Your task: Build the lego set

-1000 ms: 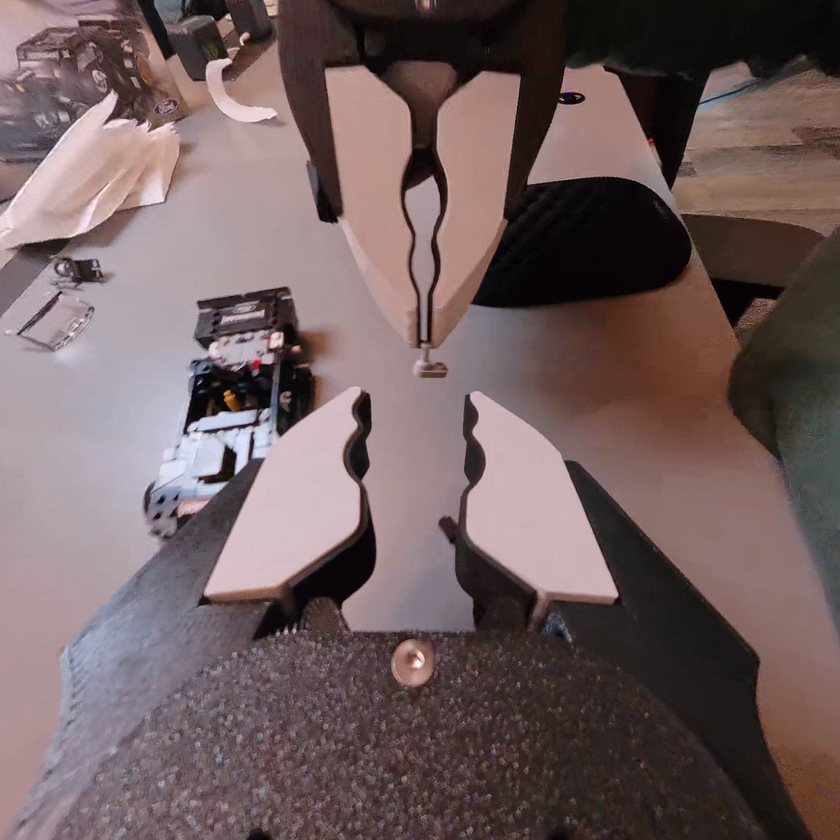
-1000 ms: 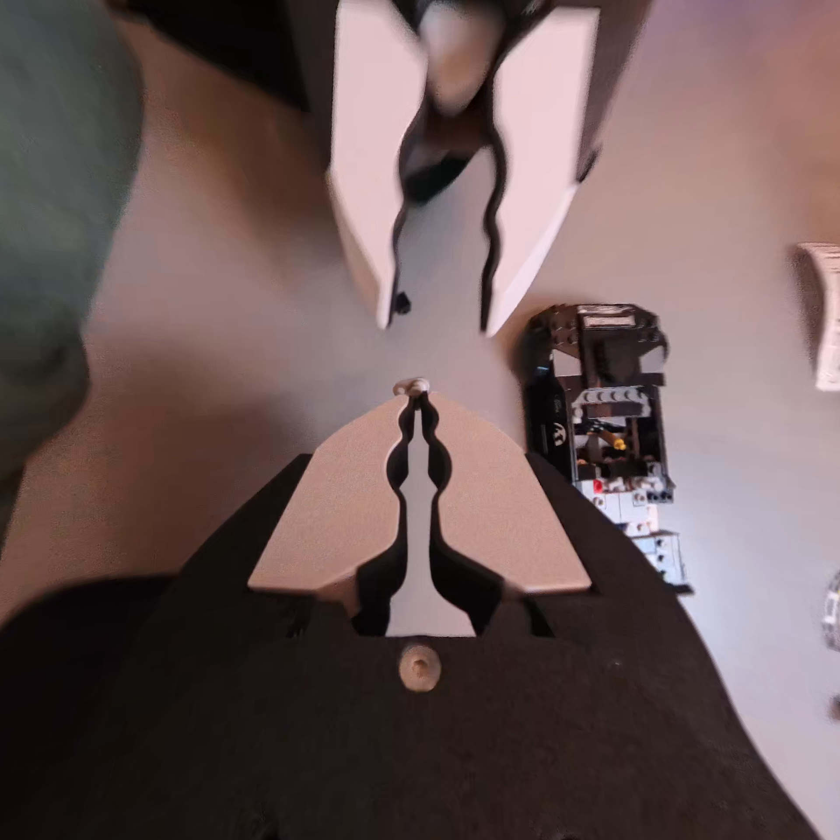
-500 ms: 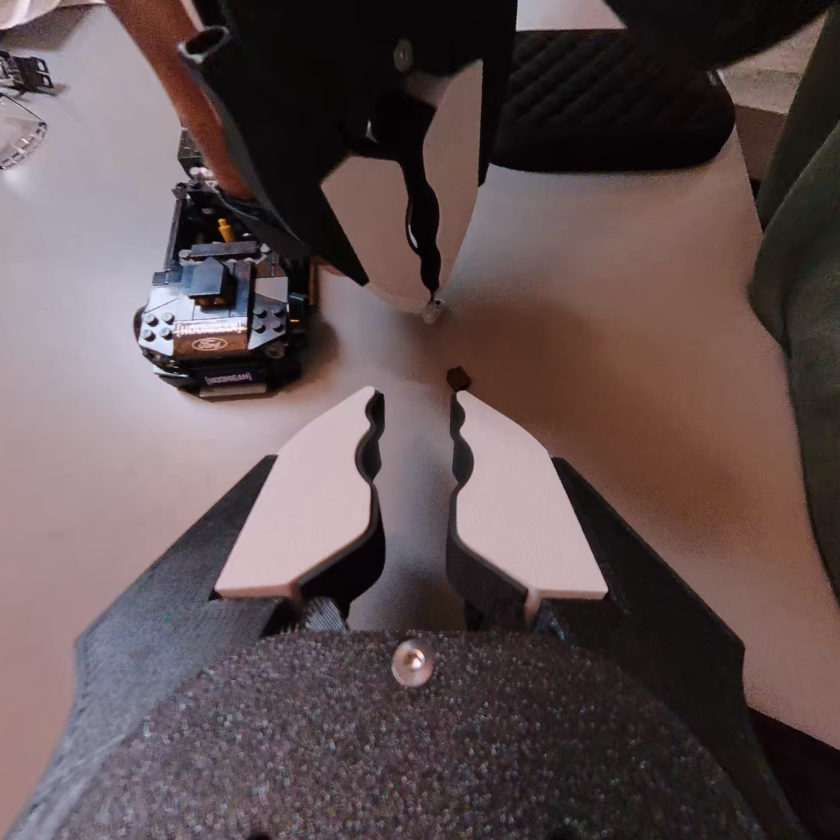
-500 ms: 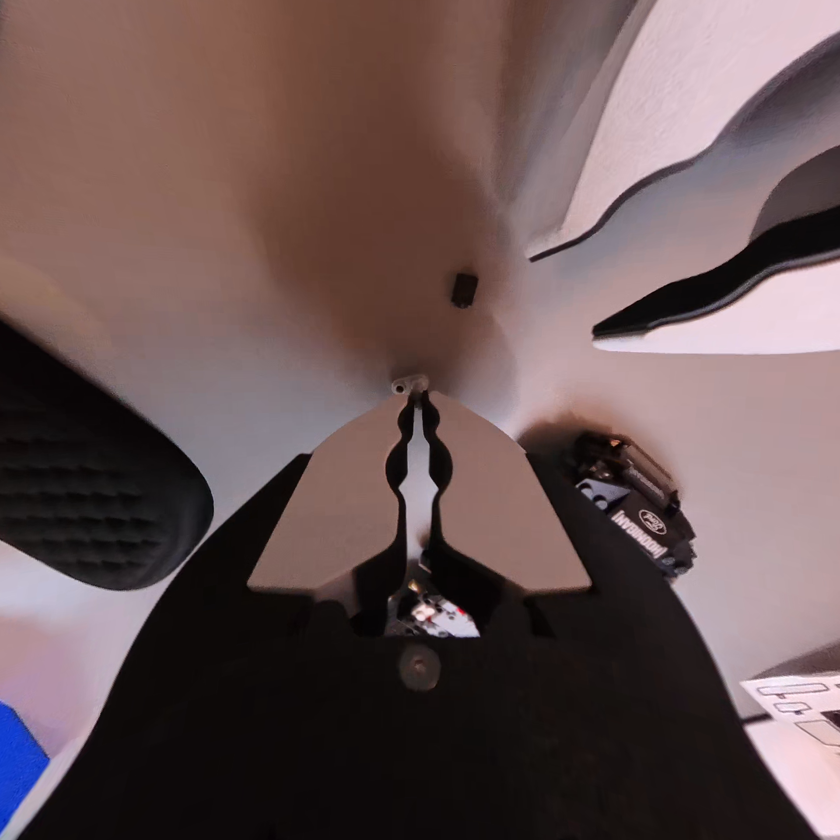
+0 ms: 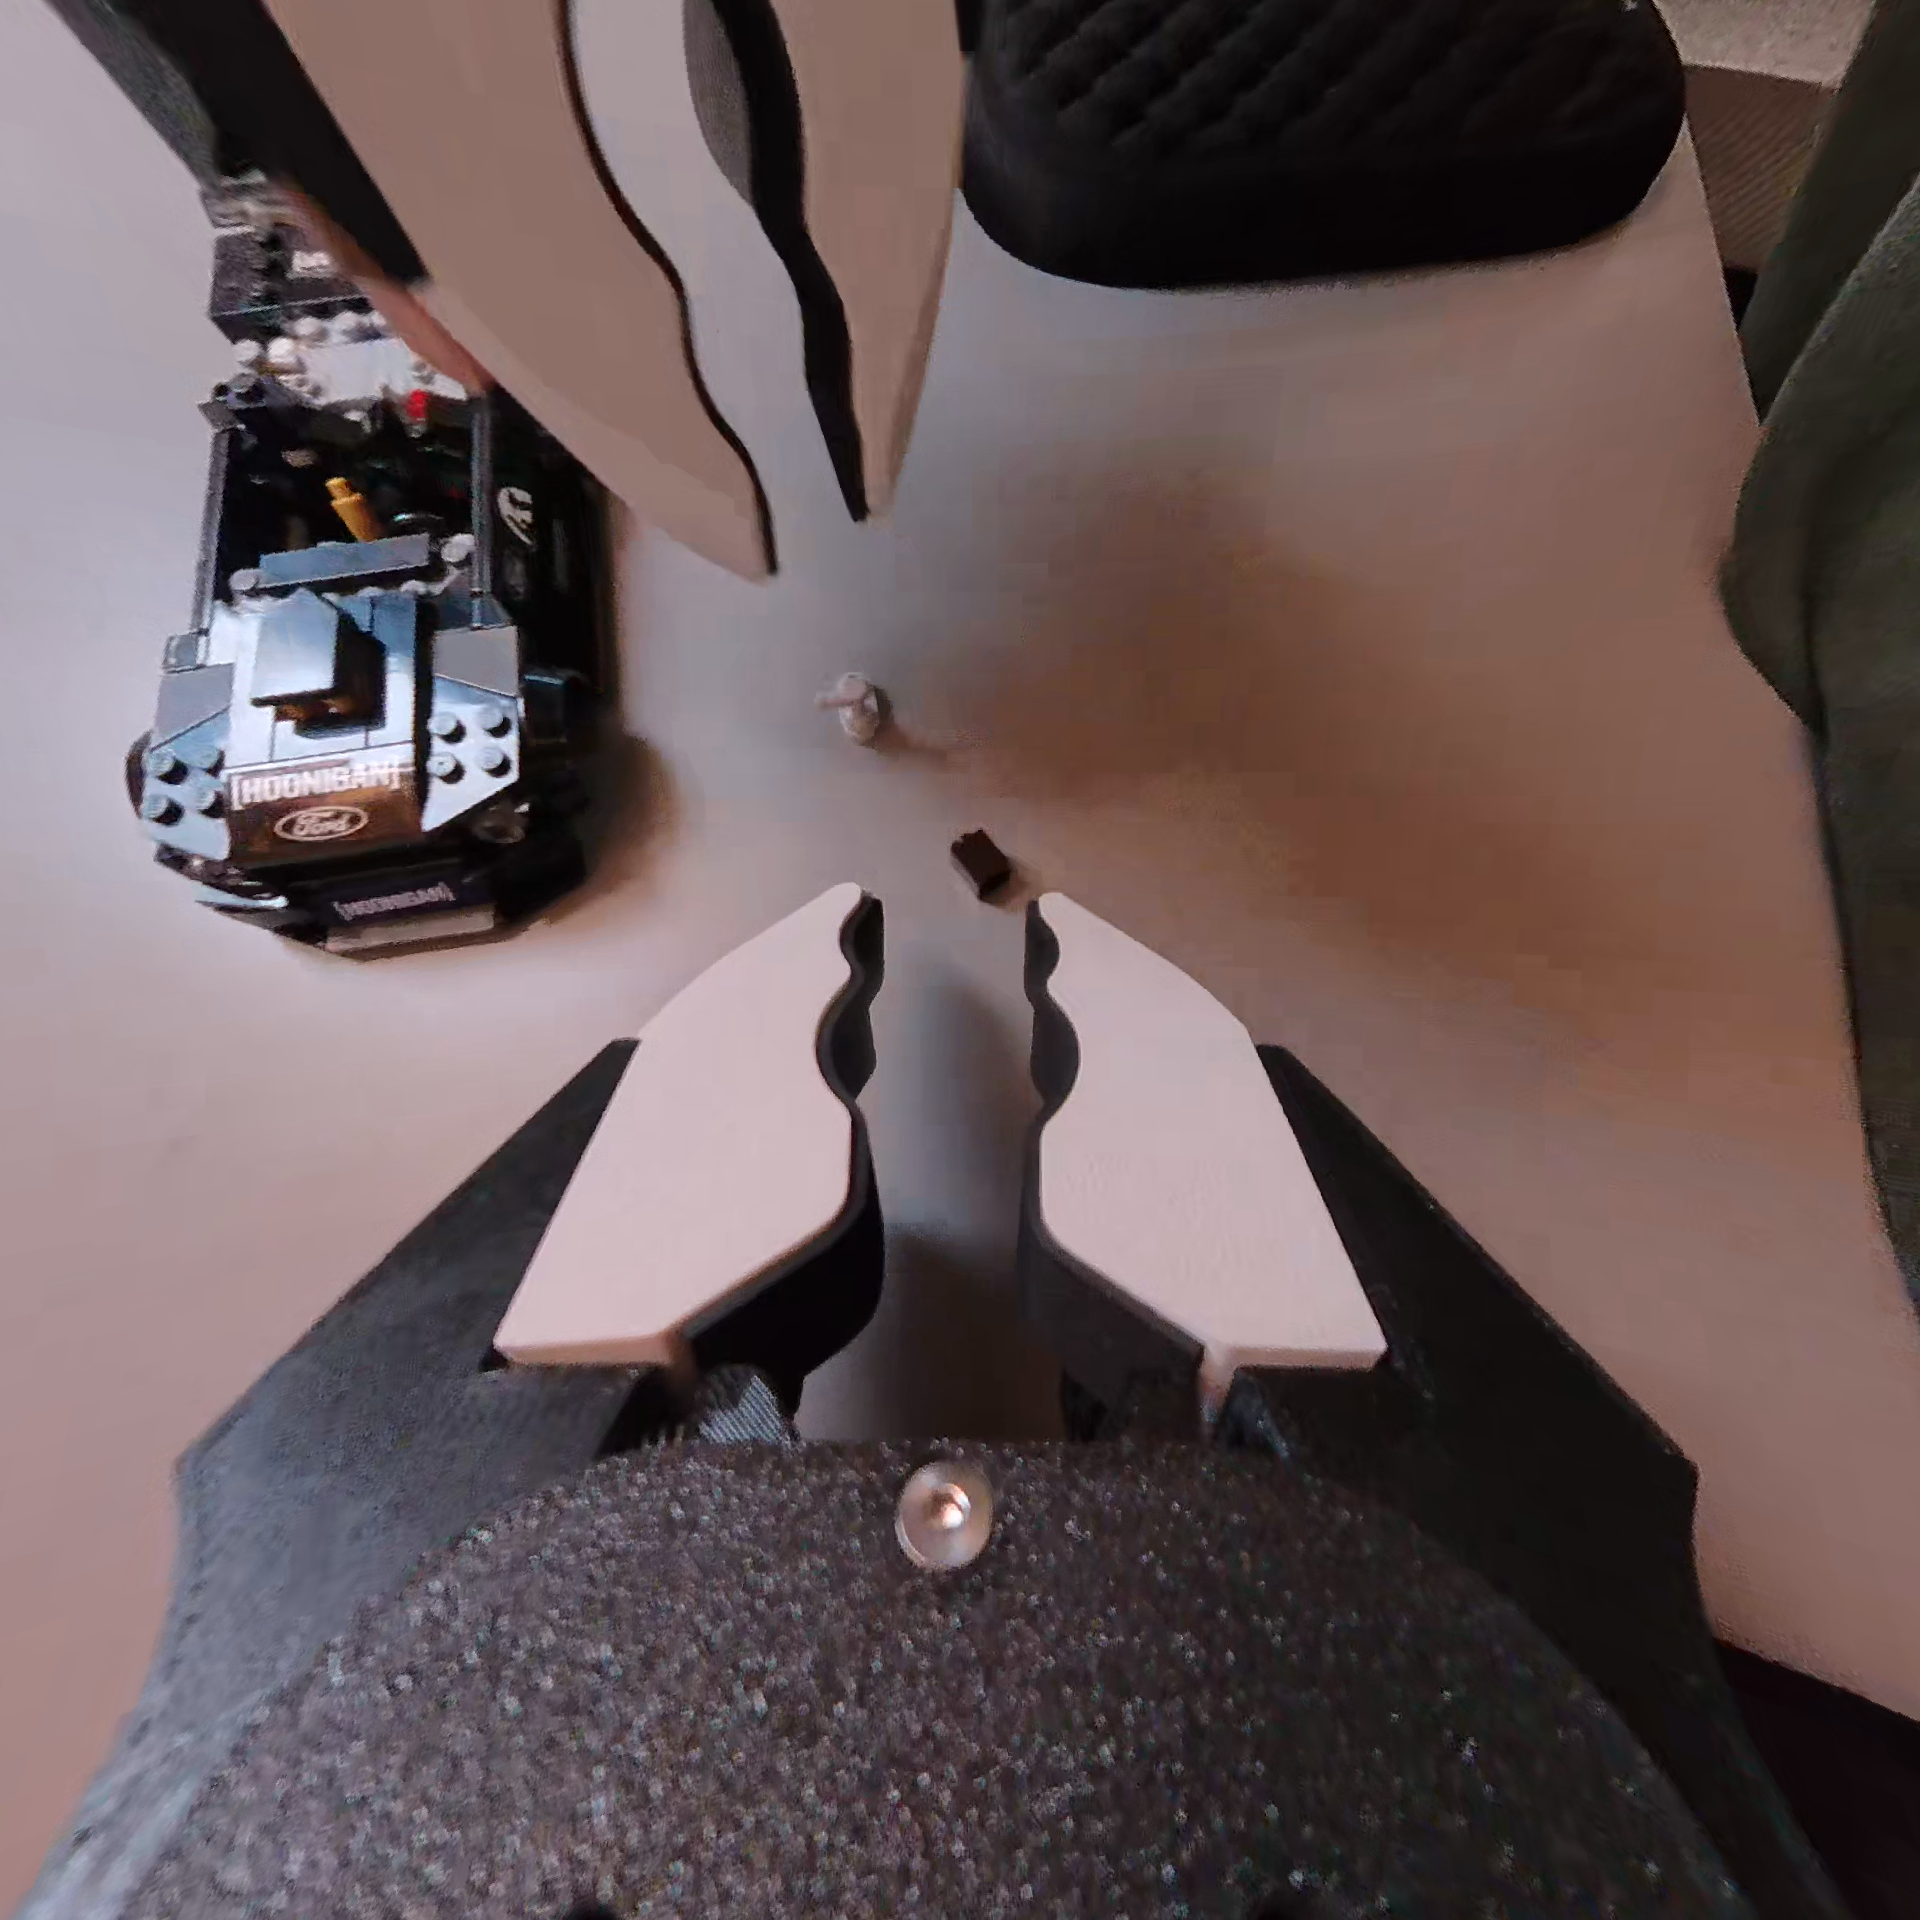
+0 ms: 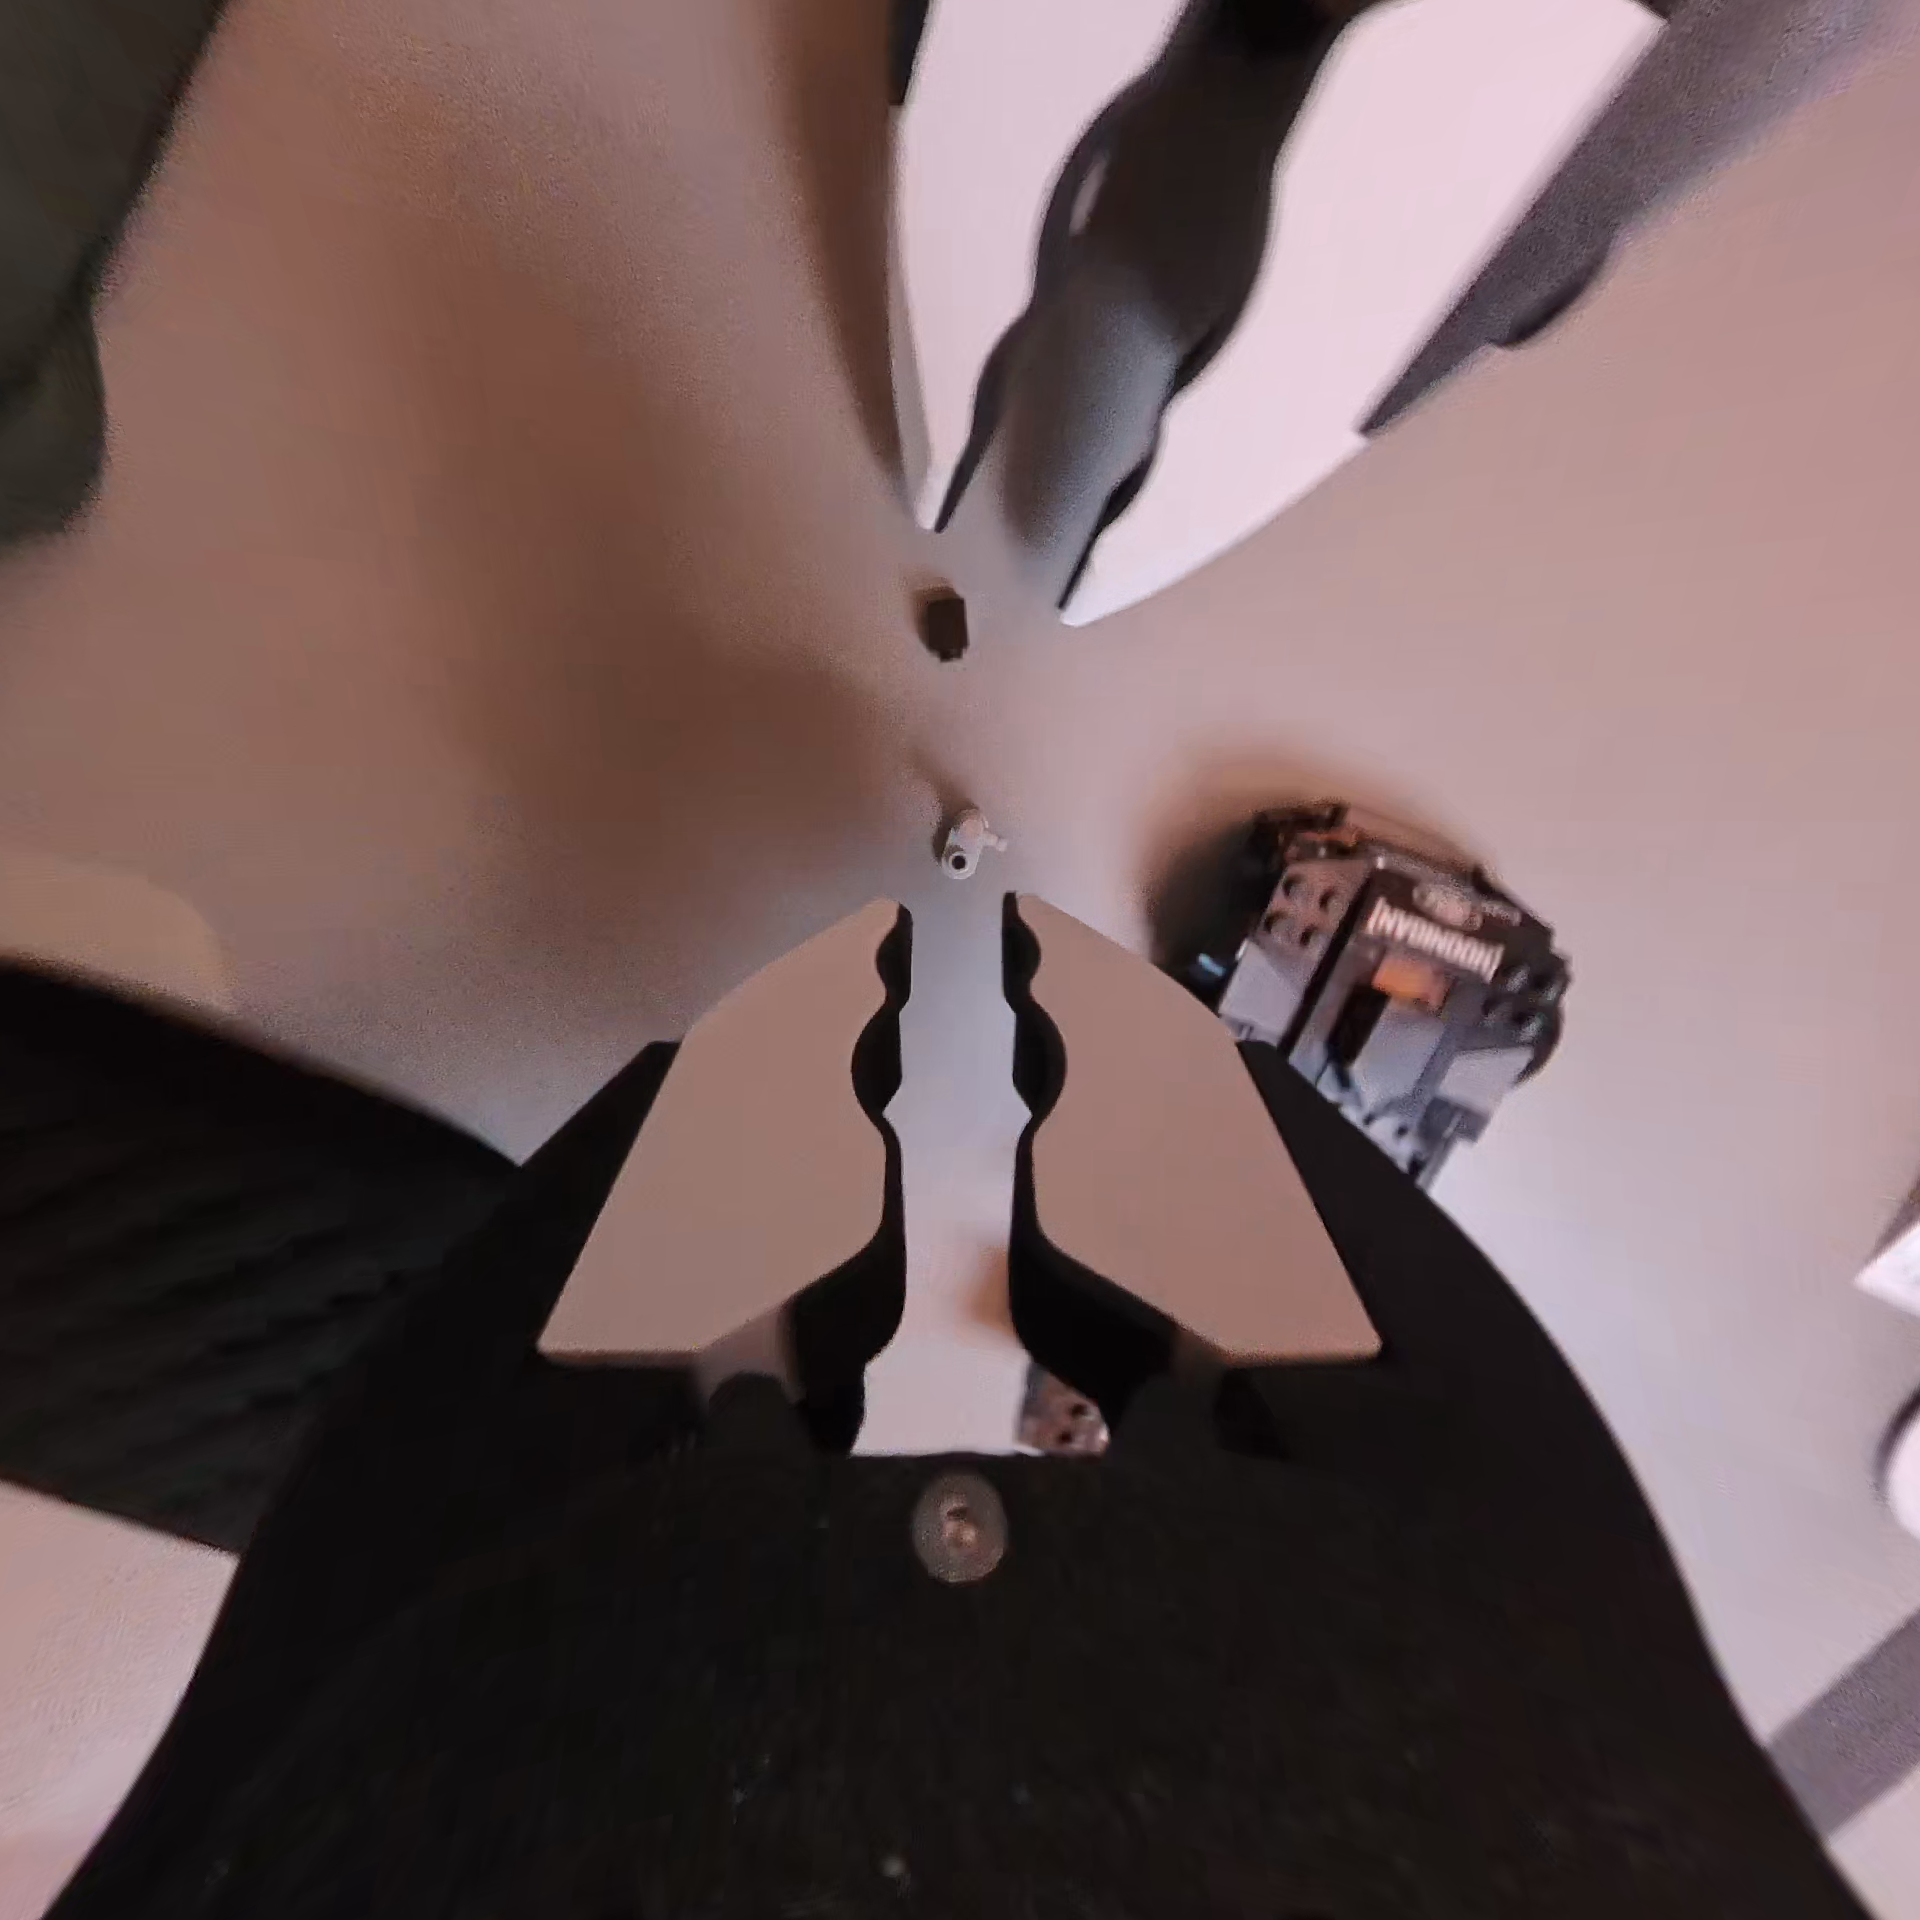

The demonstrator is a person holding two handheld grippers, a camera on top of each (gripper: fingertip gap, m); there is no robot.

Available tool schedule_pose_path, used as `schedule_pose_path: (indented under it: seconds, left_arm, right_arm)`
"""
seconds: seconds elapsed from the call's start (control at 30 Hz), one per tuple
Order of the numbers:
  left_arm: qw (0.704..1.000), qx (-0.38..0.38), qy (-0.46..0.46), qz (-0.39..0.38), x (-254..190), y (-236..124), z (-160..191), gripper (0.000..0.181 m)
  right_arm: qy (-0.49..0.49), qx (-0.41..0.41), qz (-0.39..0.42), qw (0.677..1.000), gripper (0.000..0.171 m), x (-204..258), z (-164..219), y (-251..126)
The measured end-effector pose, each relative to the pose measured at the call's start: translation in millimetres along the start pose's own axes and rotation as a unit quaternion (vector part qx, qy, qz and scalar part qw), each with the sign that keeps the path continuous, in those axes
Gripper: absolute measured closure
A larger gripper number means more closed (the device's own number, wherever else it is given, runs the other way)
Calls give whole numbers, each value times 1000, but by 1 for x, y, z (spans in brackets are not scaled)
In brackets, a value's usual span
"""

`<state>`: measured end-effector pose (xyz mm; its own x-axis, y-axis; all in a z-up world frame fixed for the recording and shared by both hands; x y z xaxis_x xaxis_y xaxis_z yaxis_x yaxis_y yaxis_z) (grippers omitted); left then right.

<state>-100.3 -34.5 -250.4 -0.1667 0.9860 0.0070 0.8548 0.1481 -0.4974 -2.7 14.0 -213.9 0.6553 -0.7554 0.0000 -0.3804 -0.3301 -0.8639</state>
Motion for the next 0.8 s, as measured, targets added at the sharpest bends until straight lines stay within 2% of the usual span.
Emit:
schedule_pose_path:
  seconds: [0.13, 0.33, 0.47, 0.67, 0.8]
  left_arm:
    - [1000, 10, 5, 4, -2, 6, 0, 156]
    - [999, 30, 14, 8, -5, 14, 1, 159]
    - [1000, 25, 12, 8, -5, 18, -2, 166]
    - [999, 34, 38, -7, -6, 24, -4, 169]
    - [999, -20, 33, -28, -3, 21, -18, 169]
  right_arm:
    - [107, -77, 66, 989, 154, 13, 13, -2]
    - [204, -187, 162, 947, 156, 38, 17, 4]
    - [236, -229, 197, 923, 158, 52, 14, 9]
    - [259, -249, 213, 909, 159, 55, 7, 18]
    - [253, -268, 233, 900, 159, 49, 1, 17]
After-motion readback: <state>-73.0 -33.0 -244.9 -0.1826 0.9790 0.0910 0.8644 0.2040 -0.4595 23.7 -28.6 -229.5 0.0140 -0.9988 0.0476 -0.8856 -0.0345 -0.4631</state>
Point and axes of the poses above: each gripper's, where its closed fingertips meet, y out along the fingers, z out of its underside, x = y × z across the jaws, the point moved 5 cm from there along -y, back along the fingers, and after that the axes turned 11 degrees about -x, right-handed, at the moved point
